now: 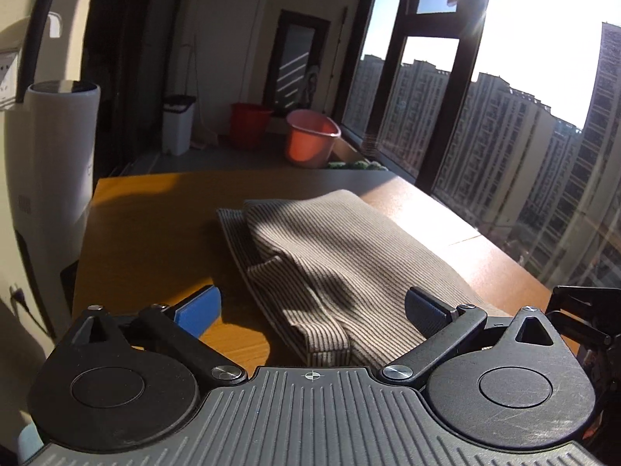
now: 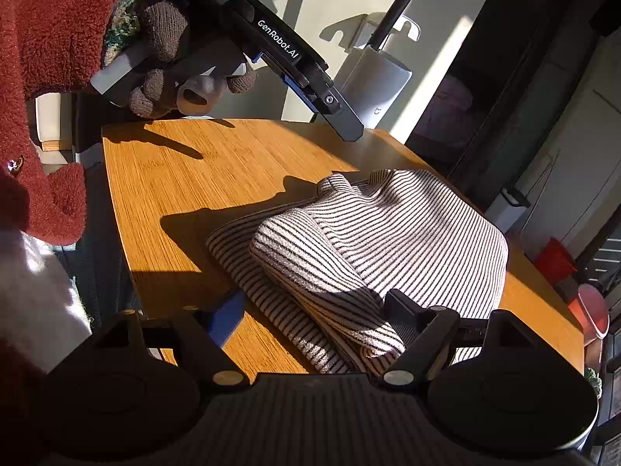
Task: Fold clothes
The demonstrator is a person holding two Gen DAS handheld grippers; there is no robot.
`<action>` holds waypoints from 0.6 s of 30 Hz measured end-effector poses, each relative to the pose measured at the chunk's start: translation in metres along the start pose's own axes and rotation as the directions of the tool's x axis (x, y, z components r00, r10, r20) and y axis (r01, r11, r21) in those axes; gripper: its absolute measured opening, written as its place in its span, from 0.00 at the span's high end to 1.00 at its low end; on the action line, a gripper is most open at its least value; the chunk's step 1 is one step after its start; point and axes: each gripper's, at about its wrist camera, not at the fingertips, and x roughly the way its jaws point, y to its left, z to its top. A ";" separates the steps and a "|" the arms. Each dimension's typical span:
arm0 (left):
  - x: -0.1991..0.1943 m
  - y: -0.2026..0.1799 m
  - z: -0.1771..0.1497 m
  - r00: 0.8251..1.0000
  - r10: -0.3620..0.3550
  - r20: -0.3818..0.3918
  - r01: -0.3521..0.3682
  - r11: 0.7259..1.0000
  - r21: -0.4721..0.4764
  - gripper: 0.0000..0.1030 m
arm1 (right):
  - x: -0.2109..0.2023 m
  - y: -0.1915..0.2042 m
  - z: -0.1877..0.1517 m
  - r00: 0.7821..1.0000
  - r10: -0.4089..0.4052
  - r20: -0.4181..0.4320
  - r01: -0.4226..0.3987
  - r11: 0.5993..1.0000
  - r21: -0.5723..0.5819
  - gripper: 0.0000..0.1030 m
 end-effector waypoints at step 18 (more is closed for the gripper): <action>0.000 -0.092 -0.079 0.989 0.058 -0.133 0.043 0.758 0.651 0.00 | 0.016 -0.079 -0.007 0.978 0.207 0.016 -0.182 0.820 0.543 0.49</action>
